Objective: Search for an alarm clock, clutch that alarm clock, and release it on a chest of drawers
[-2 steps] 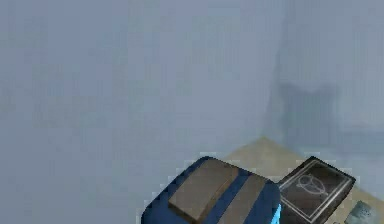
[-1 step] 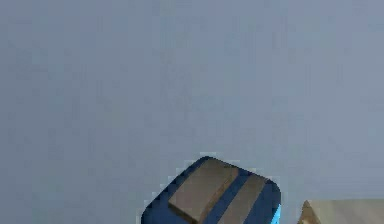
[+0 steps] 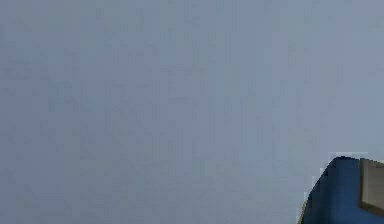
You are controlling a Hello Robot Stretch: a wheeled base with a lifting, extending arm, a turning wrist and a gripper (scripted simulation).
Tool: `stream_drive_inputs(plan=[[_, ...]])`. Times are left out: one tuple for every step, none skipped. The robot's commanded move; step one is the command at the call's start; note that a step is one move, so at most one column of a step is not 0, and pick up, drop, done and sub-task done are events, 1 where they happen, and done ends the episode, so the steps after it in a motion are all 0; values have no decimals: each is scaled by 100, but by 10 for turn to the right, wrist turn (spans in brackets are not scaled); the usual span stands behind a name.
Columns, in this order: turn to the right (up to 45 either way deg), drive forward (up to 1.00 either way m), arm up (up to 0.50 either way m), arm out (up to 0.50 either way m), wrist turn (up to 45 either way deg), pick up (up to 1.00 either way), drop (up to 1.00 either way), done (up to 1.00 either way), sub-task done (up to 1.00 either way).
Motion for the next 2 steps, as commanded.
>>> stream_drive_inputs(plan=[[0,0,0,0,450,0,0,0,0],[0,0,0,0,450,0,0,0,0]])
